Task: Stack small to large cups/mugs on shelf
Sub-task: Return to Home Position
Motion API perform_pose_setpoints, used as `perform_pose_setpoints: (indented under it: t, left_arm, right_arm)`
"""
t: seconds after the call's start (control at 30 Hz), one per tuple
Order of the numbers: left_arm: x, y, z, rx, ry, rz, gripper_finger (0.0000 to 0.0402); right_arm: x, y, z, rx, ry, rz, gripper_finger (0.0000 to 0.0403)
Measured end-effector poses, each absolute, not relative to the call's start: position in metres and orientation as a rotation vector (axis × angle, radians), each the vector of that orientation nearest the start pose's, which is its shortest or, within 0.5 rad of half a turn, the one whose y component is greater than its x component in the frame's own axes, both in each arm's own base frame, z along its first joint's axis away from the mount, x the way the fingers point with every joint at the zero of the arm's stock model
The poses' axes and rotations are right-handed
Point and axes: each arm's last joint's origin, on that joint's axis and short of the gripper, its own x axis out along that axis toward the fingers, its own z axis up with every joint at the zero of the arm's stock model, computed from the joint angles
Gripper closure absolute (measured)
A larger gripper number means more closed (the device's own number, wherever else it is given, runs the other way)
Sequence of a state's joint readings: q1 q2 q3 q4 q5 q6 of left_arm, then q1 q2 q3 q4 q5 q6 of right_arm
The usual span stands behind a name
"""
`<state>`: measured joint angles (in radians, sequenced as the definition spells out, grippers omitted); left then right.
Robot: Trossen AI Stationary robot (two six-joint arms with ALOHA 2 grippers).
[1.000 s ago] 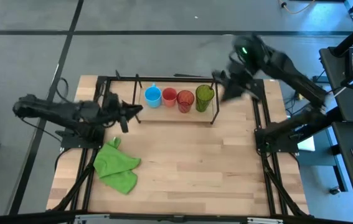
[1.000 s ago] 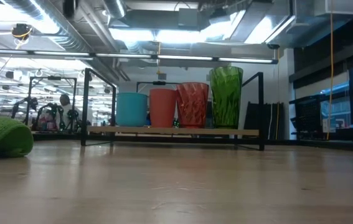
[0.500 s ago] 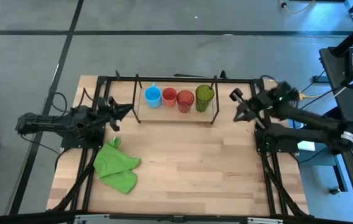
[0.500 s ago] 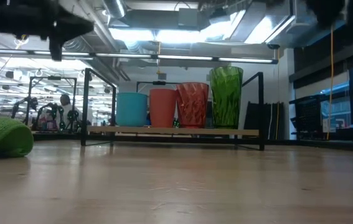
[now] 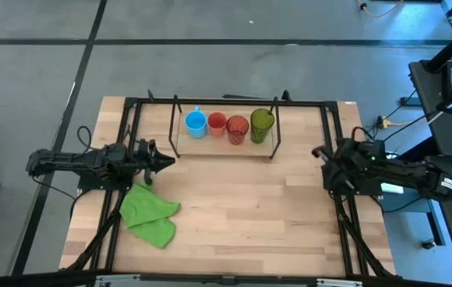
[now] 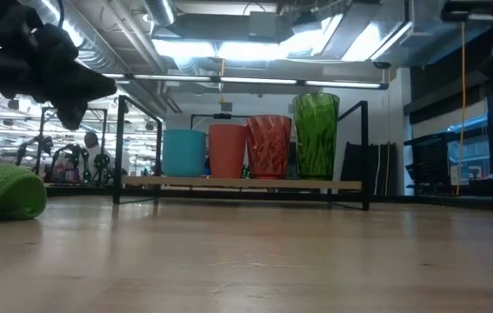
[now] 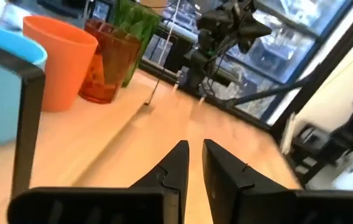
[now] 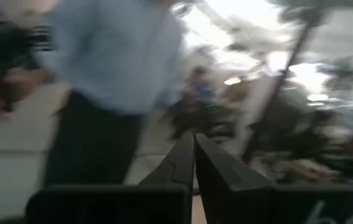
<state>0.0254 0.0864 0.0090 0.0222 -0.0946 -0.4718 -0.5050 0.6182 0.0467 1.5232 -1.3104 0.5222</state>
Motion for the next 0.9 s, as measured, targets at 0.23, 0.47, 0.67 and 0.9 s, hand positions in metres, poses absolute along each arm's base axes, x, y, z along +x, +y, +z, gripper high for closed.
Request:
perform_pose_setpoints:
  t: [0.23, 0.47, 0.67, 0.9]
  left_arm:
    - [0.105, 0.005, 0.158, -0.368, 0.078, 0.124, 0.036]
    - [0.105, 0.005, 0.158, -0.379, 0.079, 0.127, 0.036]
    - [0.105, 0.005, 0.158, -0.378, 0.079, 0.127, 0.036]
    - [0.105, 0.005, 0.158, -0.379, 0.079, 0.127, 0.036]
  right_arm:
    - [0.086, -0.014, 0.223, -0.268, -0.161, 1.058, 0.0386]
    - [0.087, -0.015, 0.224, -0.257, -0.176, 1.04, 0.0386]
    - [0.087, -0.015, 0.224, -0.259, -0.174, 1.043, 0.0386]
    - [0.087, -0.015, 0.224, -0.258, -0.173, 1.043, 0.0386]
